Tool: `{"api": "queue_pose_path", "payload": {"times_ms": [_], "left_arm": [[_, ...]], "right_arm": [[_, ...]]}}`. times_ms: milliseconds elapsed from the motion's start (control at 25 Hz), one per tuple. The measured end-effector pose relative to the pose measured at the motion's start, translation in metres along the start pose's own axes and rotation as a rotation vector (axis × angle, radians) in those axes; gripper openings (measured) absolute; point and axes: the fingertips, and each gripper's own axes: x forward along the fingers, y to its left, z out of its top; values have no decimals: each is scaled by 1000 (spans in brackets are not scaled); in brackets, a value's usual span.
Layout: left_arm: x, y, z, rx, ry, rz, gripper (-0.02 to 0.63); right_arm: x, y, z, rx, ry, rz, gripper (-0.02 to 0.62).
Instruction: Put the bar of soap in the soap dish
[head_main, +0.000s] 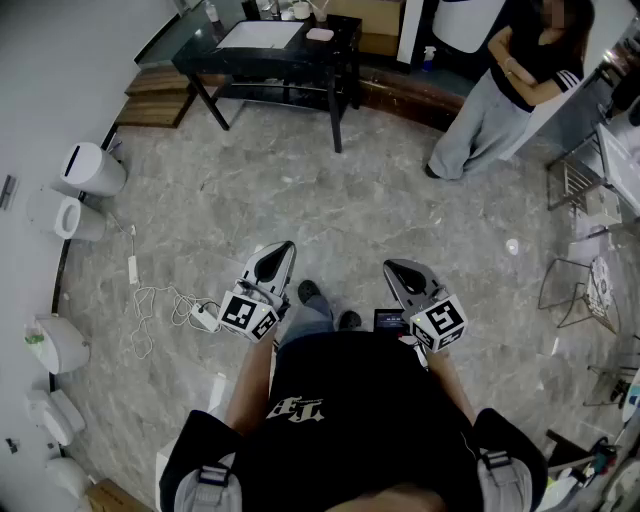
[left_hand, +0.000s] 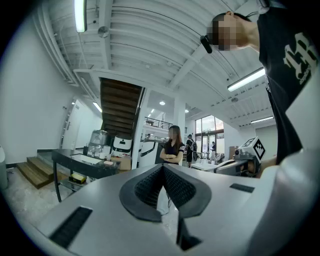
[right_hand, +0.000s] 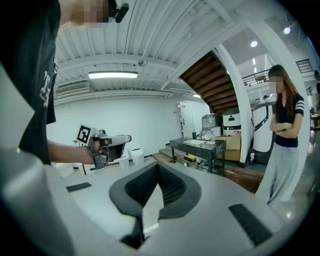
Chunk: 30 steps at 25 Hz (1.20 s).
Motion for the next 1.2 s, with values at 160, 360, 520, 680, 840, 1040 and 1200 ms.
{"api": "queue_pose_path", "payload": {"times_ms": [160, 360, 520, 680, 840, 1040, 1200], "left_arm": [[4, 14, -3, 8, 0, 0, 9], [8, 25, 1, 32, 8, -3, 9], [15, 25, 4, 44, 6, -9, 9], [5, 35, 0, 22, 9, 19, 9], [-1, 49, -8, 8, 30, 50, 9], [3, 66, -5, -7, 52, 108, 9], [11, 79, -3, -6, 53, 128, 9]], "right_arm": [[5, -11, 5, -1, -21, -19, 6], [13, -24, 5, -15, -7, -29, 8], [14, -39, 5, -24, 1, -37, 7], [20, -39, 5, -27, 9, -41, 8], [25, -38, 1, -28, 26, -42, 8], [21, -60, -6, -21, 63, -44, 8], [19, -90, -13, 8, 82, -88, 8]]}}
